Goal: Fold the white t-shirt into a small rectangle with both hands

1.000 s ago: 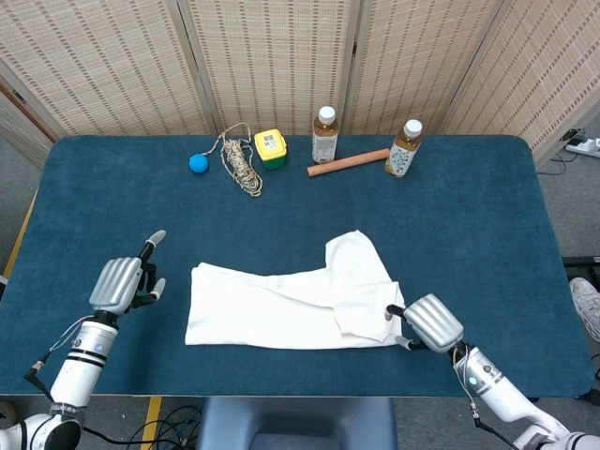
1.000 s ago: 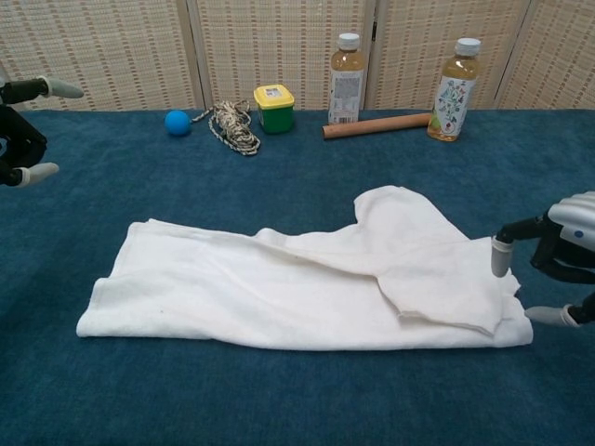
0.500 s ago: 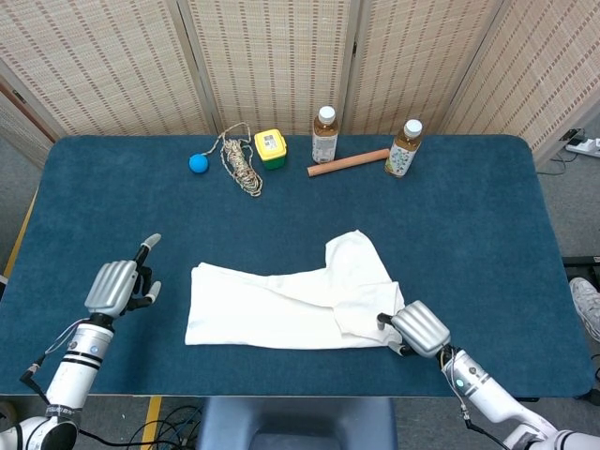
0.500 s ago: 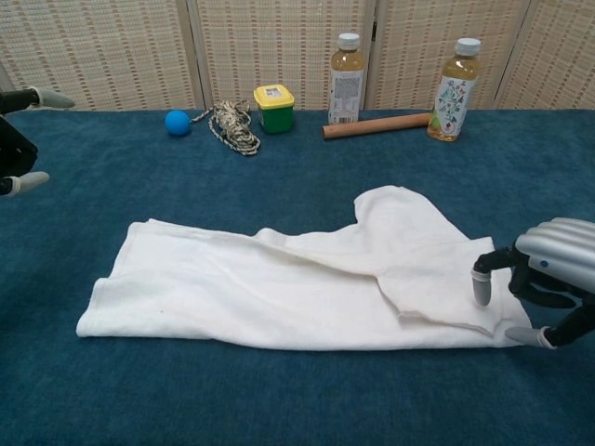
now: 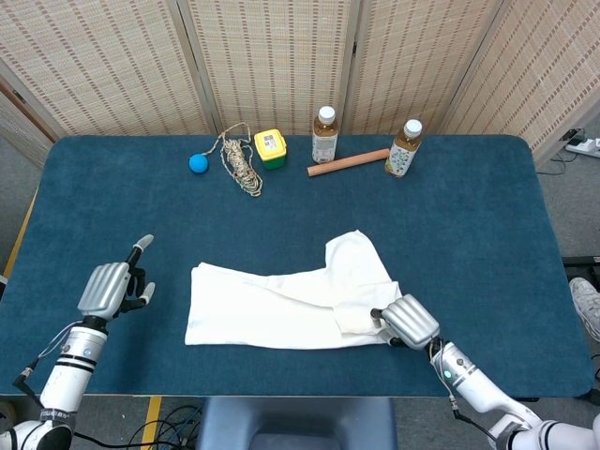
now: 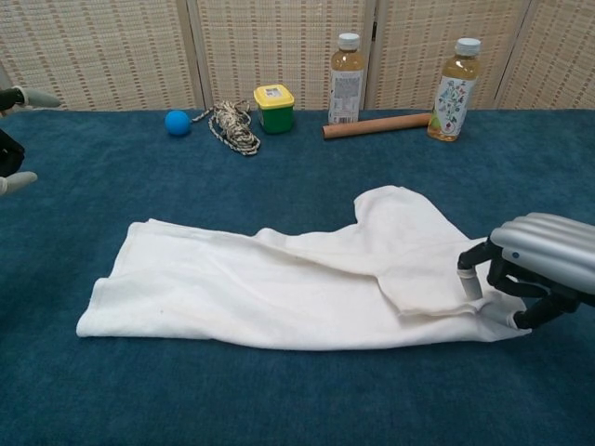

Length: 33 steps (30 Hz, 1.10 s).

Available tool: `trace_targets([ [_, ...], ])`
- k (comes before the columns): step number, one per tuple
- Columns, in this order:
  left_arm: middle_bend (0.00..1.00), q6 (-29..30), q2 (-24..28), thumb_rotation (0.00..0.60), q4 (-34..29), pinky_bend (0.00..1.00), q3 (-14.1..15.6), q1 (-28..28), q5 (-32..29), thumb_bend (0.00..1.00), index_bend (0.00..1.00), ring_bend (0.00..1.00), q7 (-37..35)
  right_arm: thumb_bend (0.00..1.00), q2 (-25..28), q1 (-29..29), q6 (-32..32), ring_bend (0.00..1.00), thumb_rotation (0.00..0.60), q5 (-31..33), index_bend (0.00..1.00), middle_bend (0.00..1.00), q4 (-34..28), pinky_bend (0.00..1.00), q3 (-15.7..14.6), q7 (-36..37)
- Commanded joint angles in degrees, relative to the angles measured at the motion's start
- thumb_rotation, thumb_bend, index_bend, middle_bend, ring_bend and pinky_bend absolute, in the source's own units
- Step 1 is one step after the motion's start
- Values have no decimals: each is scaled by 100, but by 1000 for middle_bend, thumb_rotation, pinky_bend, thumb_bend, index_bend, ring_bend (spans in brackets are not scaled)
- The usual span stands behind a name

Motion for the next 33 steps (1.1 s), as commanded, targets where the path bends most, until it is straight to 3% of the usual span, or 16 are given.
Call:
trace_targets([
  [1, 784, 39, 22, 600, -6, 970, -7, 38, 51, 454, 0, 733, -54, 431, -12, 13, 52, 960, 600, 59, 580, 954, 34, 1000, 87, 88],
  [7, 784, 20, 103, 600, -39, 970, 4, 81, 95, 455, 0, 733, -91, 443, 51, 91, 46, 960, 600, 230, 585, 955, -31, 1000, 285, 263],
  [17, 784, -45, 138, 600, -55, 970, 27, 124, 98, 454, 0, 733, -109, 444, 240, 64, -57, 960, 600, 174, 585, 955, -226, 1000, 85, 154],
  [26, 783, 11, 147, 600, -66, 970, -22, 142, 130, 454, 0, 733, -76, 449, -52, 197, 185, 960, 600, 440, 585, 955, 142, 1000, 619, 283],
  [33, 784, 80, 199, 600, -97, 970, 12, 224, 193, 454, 0, 733, -96, 469, -534, 466, -9, 960, 600, 848, 585, 955, 824, 1000, 1059, 320],
])
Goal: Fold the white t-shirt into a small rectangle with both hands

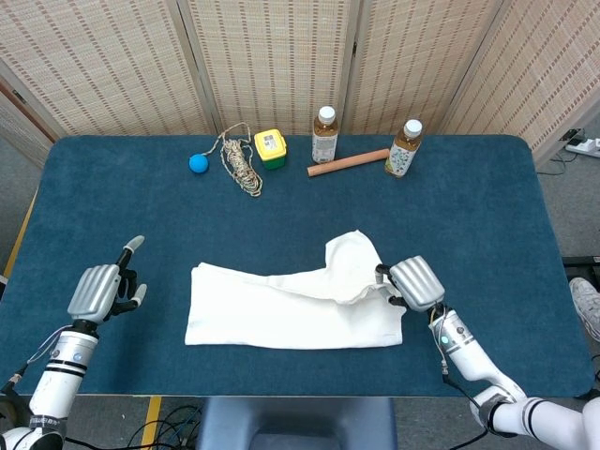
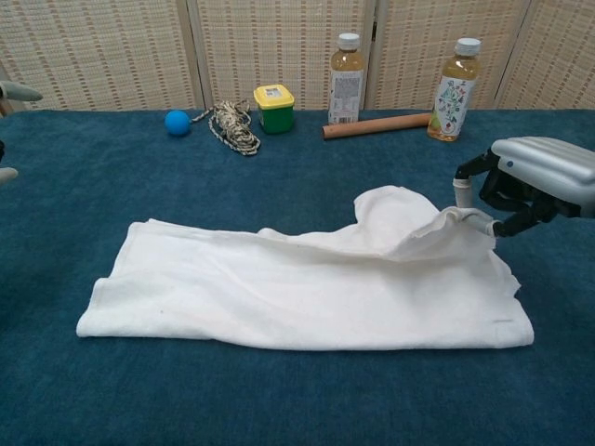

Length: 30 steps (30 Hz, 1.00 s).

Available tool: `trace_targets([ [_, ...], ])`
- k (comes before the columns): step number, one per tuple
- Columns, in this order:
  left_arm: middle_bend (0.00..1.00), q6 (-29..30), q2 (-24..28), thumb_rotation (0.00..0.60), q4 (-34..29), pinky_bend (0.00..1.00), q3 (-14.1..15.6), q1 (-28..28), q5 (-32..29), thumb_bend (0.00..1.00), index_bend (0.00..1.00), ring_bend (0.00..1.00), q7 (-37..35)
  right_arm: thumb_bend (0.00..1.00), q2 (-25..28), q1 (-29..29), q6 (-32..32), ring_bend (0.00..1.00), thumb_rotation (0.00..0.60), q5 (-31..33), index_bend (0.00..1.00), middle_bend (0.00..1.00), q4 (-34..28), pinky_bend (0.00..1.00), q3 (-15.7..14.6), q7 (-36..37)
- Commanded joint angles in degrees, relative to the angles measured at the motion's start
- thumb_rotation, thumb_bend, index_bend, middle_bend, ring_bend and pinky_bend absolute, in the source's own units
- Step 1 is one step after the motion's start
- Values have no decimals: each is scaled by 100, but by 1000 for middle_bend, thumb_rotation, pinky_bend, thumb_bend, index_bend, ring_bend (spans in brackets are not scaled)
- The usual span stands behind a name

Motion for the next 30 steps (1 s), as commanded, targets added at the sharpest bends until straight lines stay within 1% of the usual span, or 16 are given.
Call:
trace_targets([
  [1, 784, 10, 16, 600, -5, 970, 12, 24, 8, 454, 0, 733, -15, 470, -286, 173, -159, 960, 600, 218, 585, 955, 395, 1000, 204, 18],
  [10, 784, 42, 78, 600, 17, 970, 28, 104, 37, 454, 0, 733, -75, 470, -963, 591, -515, 960, 600, 567, 585, 955, 1477, 1000, 540, 169],
  [16, 784, 29, 112, 600, 51, 970, 38, 143, 35, 454, 0, 733, -114, 470, -1343, 890, -680, 960, 600, 636, 585, 955, 2192, 1000, 651, 345],
  [24, 784, -2, 139, 600, 108, 970, 52, 191, 19, 454, 0, 733, -171, 470, -1703, 1244, -934, 960, 600, 662, 585, 954, 3018, 1000, 673, 487],
  [28, 783, -14, 142, 600, 129, 970, 59, 210, 18, 454, 0, 733, -197, 470, -1813, 1361, -1028, 960, 600, 665, 583, 954, 3268, 1000, 652, 480],
  [30, 784, -19, 145, 600, 142, 970, 57, 219, 15, 454, 0, 733, -210, 470, -1861, 1427, -1096, 960, 600, 685, 565, 950, 3371, 1000, 657, 465],
])
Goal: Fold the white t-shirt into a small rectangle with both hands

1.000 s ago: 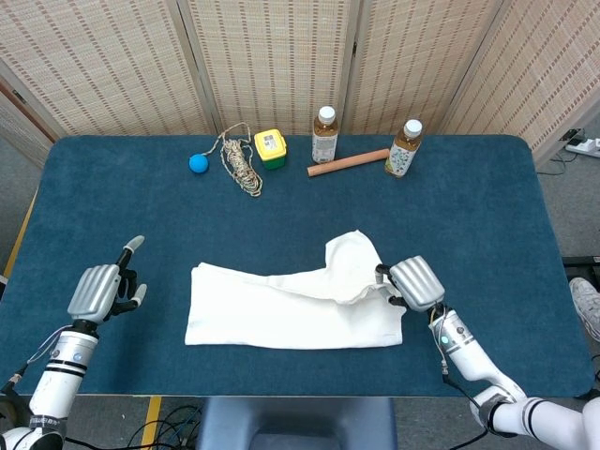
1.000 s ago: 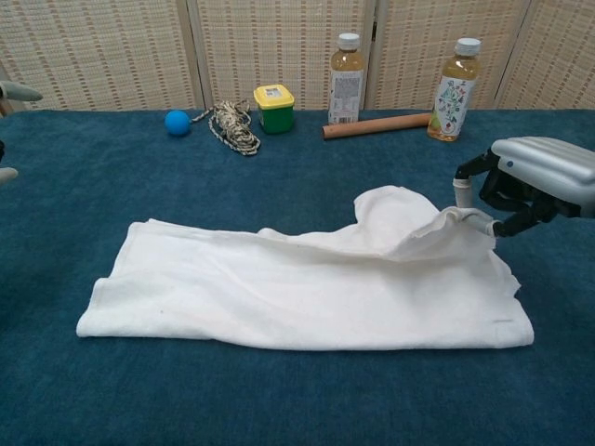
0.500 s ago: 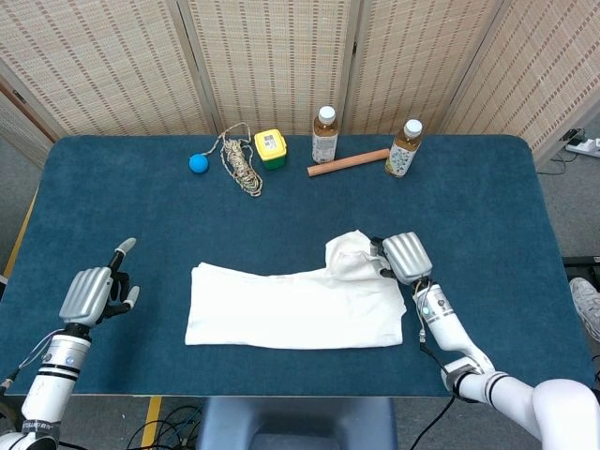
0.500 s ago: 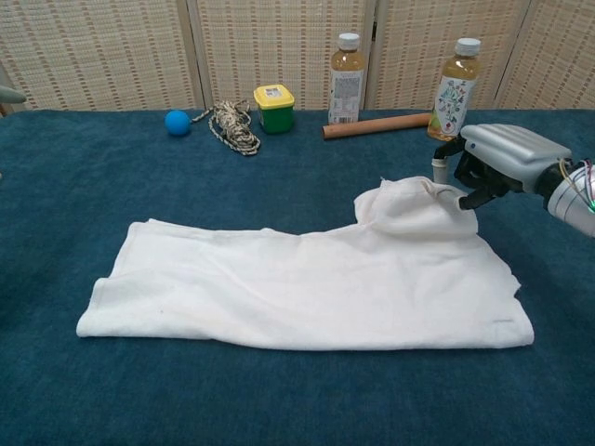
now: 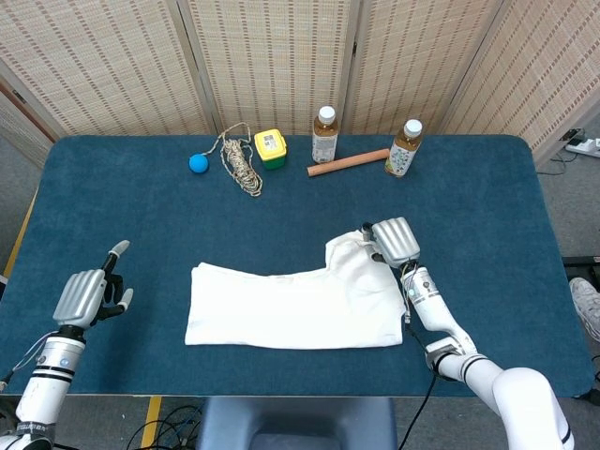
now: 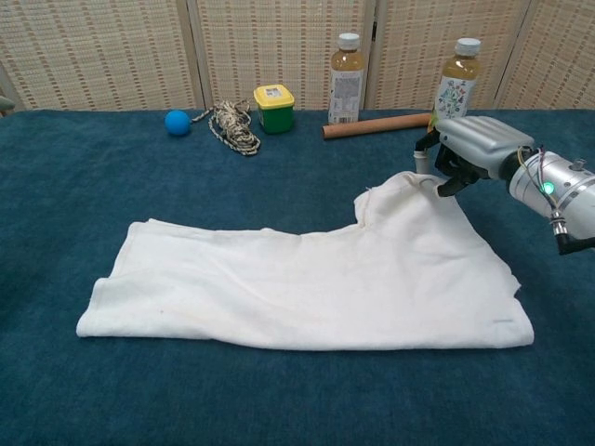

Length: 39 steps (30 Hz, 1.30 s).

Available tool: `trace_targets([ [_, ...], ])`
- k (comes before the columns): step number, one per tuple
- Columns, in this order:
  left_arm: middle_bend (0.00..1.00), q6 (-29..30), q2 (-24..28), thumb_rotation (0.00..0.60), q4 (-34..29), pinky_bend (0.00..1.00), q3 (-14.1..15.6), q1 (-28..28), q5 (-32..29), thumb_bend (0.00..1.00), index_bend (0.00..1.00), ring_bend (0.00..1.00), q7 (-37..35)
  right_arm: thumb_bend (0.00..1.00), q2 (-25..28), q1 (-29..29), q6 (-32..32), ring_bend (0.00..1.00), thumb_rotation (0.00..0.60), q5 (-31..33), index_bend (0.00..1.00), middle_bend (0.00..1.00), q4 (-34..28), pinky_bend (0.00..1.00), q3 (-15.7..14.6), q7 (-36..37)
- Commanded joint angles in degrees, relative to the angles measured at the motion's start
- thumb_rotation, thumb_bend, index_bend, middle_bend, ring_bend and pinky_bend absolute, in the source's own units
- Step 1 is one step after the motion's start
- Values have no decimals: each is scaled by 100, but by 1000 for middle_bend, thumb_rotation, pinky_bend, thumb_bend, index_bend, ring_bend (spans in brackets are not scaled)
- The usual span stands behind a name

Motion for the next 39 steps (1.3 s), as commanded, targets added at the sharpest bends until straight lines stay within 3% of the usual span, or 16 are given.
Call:
trace_targets([
  [1, 784, -6, 3, 600, 9, 970, -2, 9, -1, 455, 0, 733, -14, 470, -85, 114, -107, 960, 600, 29, 550, 948, 155, 1000, 4, -30],
  [13, 784, -46, -2, 600, 62, 970, -5, 37, -5, 454, 0, 733, -62, 403, -99, 495, -698, 954, 600, 412, 219, 910, 254, 1000, 229, -729],
  [25, 784, -125, -26, 600, 105, 970, -12, 40, -34, 454, 0, 733, -121, 365, 392, 608, -1572, 950, 600, 898, 184, 908, -732, 1000, 272, -1354],
  [39, 784, -168, -40, 600, 172, 970, 1, 76, -90, 454, 0, 733, -138, 381, 416, 929, -2306, 944, 600, 1647, 199, 908, -926, 1000, 342, -2272],
])
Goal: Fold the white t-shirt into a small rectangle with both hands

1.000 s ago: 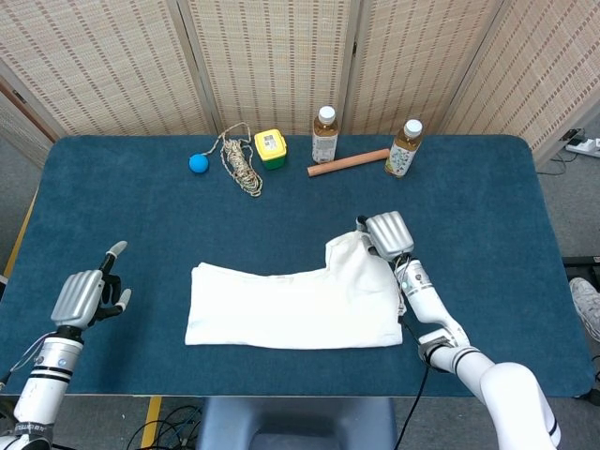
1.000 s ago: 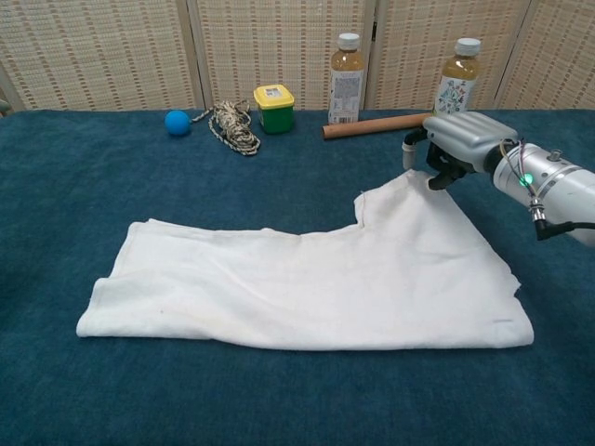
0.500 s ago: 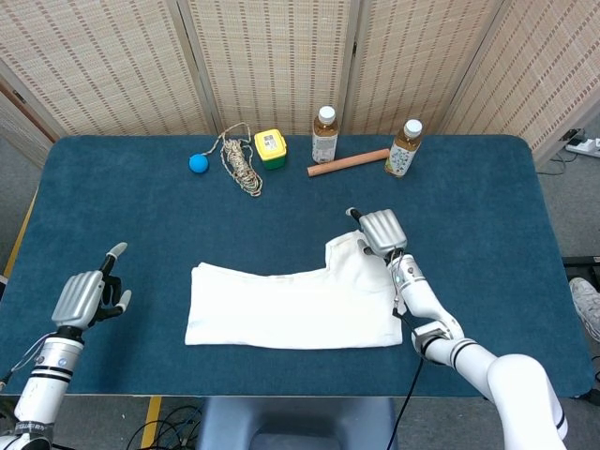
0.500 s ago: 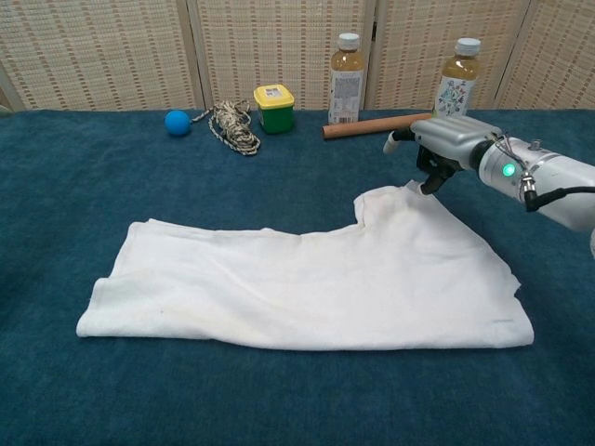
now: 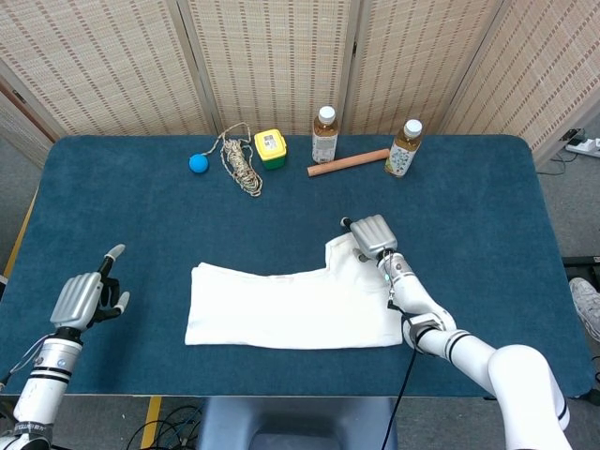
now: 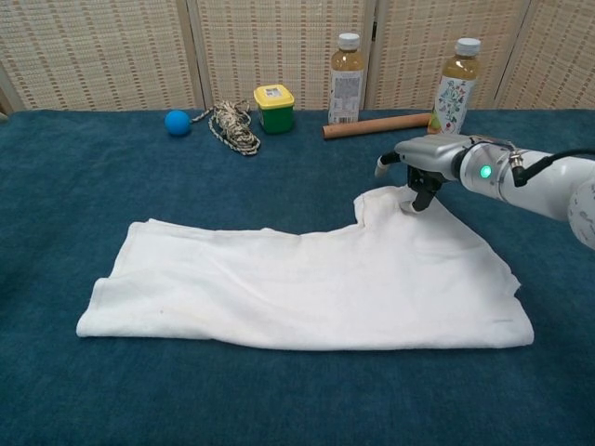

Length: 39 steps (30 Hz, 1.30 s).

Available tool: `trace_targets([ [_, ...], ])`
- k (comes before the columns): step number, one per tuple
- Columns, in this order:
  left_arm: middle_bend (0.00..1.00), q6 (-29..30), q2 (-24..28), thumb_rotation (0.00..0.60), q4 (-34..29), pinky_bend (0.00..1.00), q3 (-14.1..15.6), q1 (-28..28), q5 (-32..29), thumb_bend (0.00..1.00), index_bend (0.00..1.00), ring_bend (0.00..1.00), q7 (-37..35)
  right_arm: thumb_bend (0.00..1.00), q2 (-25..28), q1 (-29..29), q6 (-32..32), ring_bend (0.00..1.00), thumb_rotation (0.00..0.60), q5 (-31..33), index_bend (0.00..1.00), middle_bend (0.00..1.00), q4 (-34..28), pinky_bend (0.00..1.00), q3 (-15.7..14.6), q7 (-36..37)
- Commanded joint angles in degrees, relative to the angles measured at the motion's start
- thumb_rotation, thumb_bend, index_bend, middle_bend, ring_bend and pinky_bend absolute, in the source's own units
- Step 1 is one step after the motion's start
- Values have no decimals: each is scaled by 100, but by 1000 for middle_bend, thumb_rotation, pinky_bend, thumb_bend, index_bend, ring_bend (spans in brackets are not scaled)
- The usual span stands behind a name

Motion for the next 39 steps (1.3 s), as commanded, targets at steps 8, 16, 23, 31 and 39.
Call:
trace_targets([
  [8, 784, -5, -10, 600, 13, 970, 5, 17, 9, 454, 0, 733, -5, 395, -38, 28, -35, 944, 600, 172, 345, 908, -8, 1000, -109, -217],
  [16, 784, 1, -18, 600, 5, 970, 0, 18, 39, 454, 0, 733, 3, 437, 40, -90, 212, 944, 600, -8, 443, 912, -160, 1000, -216, 24],
  [23, 784, 10, -28, 600, -9, 970, -8, 14, 64, 454, 0, 733, 13, 457, 228, -316, 750, 944, 600, -429, 539, 929, -496, 1000, -369, 463],
  [31, 784, -2, -27, 600, -3, 970, 15, 26, 99, 454, 0, 733, -5, 475, 565, -811, 1663, 944, 600, -770, 554, 930, -1305, 1000, -604, 420],
  [39, 784, 8, -19, 600, -6, 970, 33, 44, 158, 454, 0, 733, -48, 484, 934, -1334, 2348, 944, 600, -868, 560, 933, -2306, 1000, -861, -117],
])
